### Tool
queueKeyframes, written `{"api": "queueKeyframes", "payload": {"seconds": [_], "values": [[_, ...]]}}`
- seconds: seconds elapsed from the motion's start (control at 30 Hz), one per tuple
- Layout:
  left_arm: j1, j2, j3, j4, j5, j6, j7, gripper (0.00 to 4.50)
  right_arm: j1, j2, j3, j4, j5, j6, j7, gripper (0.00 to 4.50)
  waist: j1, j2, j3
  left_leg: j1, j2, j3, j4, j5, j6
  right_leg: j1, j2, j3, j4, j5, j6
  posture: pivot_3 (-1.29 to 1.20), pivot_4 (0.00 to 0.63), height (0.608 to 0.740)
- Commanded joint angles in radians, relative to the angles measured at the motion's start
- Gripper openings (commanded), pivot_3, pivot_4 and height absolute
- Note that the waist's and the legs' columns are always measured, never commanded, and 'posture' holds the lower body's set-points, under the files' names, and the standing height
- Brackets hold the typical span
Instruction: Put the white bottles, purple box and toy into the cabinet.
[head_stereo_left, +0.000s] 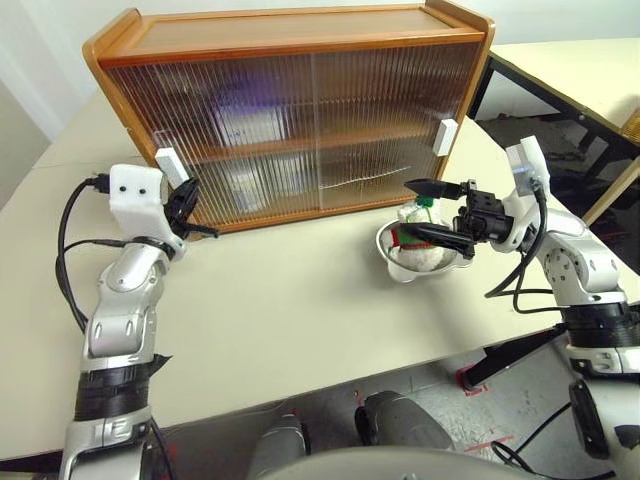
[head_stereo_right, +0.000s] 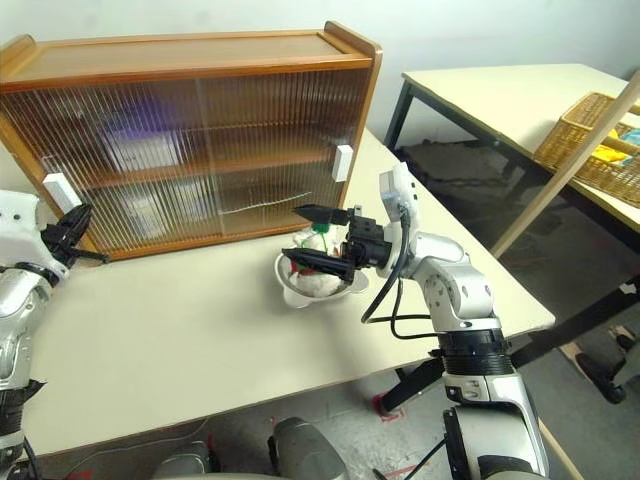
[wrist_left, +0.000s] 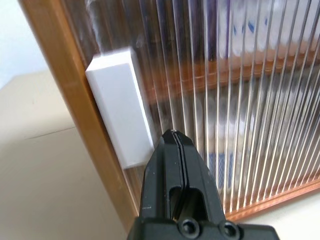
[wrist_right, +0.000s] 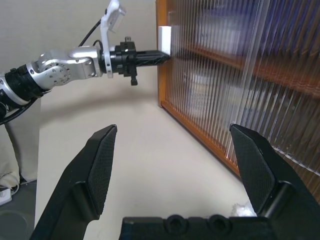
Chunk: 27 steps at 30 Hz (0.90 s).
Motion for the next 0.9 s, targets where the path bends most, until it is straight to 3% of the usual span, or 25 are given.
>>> {"api": "queueKeyframes", "payload": {"seconds": [0.03,0.37,0.47,0.7,0.83,0.9], "values": [[0.008,0.018,0.029,0.036,-0.008,-0.031,-0.019,0.05,-0.008,-0.003,0.002,0.002,-0.007,-0.002,0.003,4.50,0.003,0.000,0.000,0.000,0.000,0.000,0.000,0.000,0.000,0.000,0.001,0.000,0.000,0.000,0.000,-0.20,0.020,0.740],[0.070,0.012,0.005,0.078,-0.120,-0.179,-0.236,0.05,-0.017,-0.019,-0.011,0.026,-0.012,-0.009,0.010,4.50,0.023,0.000,0.000,-0.003,0.012,-0.002,0.000,-0.001,-0.002,-0.001,0.003,0.000,0.000,0.001,-0.005,-0.20,0.020,0.740],[0.103,0.027,-0.009,0.074,-0.161,-0.208,-0.336,0.61,-0.032,-0.030,-0.020,0.060,-0.017,-0.019,0.014,4.50,0.036,0.000,0.000,-0.003,0.012,-0.002,0.000,-0.002,-0.002,-0.001,0.003,0.000,0.000,0.001,-0.008,-0.19,0.019,0.740],[0.180,0.049,-0.016,0.030,-0.257,-0.258,-0.527,3.05,-0.083,-0.078,-0.035,0.189,-0.050,-0.048,0.035,4.50,0.060,0.000,0.000,-0.005,0.014,-0.003,0.000,-0.004,-0.002,-0.004,0.003,-0.001,0.001,0.002,-0.013,-0.18,0.021,0.740],[0.231,0.070,-0.006,-0.008,-0.339,-0.247,-0.632,4.38,-0.121,-0.137,-0.066,0.294,-0.052,-0.047,0.082,3.54,0.072,0.001,-0.001,-0.006,0.015,-0.002,-0.001,-0.004,-0.002,-0.006,0.003,-0.001,0.001,0.002,-0.014,-0.18,0.021,0.740],[0.245,0.067,0.006,-0.015,-0.393,-0.239,-0.674,4.50,-0.143,-0.163,-0.074,0.355,-0.067,-0.056,0.084,2.78,0.075,0.001,-0.001,-0.007,0.015,-0.002,-0.001,-0.004,-0.002,-0.006,0.003,-0.001,0.001,0.002,-0.014,-0.19,0.022,0.740]]}}
